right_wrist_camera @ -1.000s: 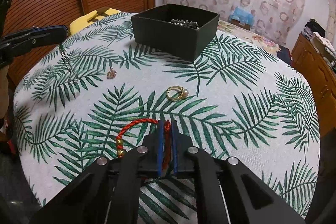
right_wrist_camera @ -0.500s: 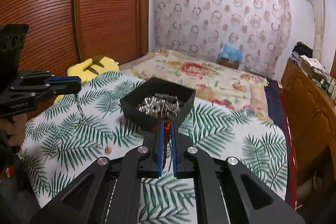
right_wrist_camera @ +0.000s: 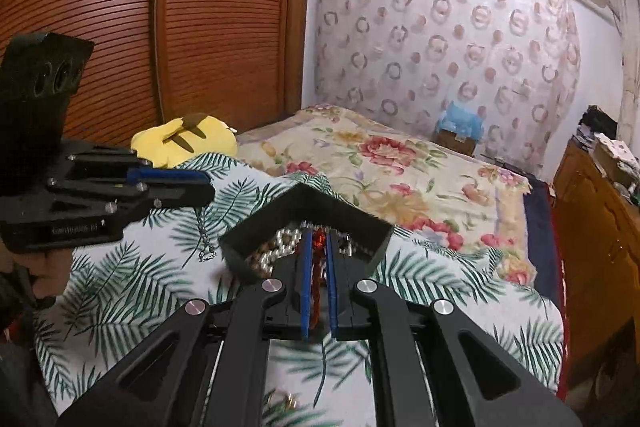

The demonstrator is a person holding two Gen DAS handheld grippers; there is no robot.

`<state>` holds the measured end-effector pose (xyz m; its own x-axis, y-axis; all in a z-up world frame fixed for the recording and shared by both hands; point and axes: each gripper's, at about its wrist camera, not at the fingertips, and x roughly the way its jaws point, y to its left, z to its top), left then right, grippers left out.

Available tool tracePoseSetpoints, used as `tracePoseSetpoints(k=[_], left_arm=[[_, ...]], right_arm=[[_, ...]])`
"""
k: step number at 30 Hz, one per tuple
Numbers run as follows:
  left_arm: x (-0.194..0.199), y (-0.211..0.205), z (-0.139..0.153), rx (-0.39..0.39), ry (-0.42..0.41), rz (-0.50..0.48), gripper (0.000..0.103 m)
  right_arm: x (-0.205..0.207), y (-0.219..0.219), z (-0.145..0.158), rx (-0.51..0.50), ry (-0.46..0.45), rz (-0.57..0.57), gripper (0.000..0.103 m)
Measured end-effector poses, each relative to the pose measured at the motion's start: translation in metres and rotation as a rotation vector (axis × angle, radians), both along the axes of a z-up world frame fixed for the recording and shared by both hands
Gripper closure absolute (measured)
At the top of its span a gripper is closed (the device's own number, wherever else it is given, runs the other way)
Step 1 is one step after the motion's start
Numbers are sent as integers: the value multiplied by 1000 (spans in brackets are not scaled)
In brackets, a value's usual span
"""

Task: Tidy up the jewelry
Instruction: 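Carry the jade pendant and red string bracelet over the black box and release both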

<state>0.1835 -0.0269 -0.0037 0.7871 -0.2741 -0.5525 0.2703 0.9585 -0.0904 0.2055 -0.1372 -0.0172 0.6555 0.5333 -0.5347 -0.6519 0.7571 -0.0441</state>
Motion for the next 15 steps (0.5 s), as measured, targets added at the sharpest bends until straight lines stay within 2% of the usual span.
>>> tracePoseSetpoints(k=[12,13,14,15], left_arm=[[38,2,-9,32,32,9,92],[41,2,-10,32,35,9,92],[42,3,-11,31,37,7,92],[44,2,-11,29,38,5,92]], right_arm=[[47,23,-26,6,82,50,93],[49,24,-28,2,84,45,89],[51,24,-29,3,91,44,77],[53,24,-29,4,94,43,69]])
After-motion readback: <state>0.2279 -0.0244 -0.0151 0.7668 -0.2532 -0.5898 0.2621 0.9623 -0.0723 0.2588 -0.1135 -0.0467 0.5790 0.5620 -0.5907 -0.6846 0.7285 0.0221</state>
